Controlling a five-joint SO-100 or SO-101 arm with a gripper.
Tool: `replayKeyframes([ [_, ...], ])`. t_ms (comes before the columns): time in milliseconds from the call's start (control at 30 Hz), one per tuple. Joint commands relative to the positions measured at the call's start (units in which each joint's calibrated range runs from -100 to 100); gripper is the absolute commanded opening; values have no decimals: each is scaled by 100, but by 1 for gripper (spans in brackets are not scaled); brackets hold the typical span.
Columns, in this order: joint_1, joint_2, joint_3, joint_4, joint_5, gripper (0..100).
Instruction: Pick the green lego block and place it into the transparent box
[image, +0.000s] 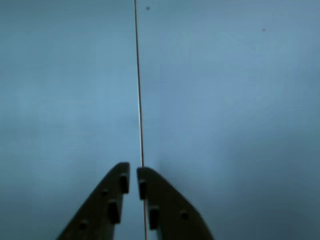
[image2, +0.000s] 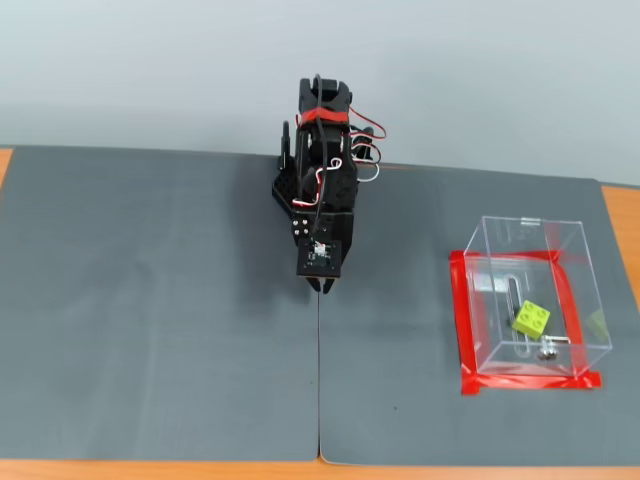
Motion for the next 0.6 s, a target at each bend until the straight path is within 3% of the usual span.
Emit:
replayKeyframes([
  [0, 49, -17, -21, -73, 21, 2],
  [267, 63, -9, -57, 32, 0, 2],
  [567, 49, 0, -356, 1099, 0, 2],
])
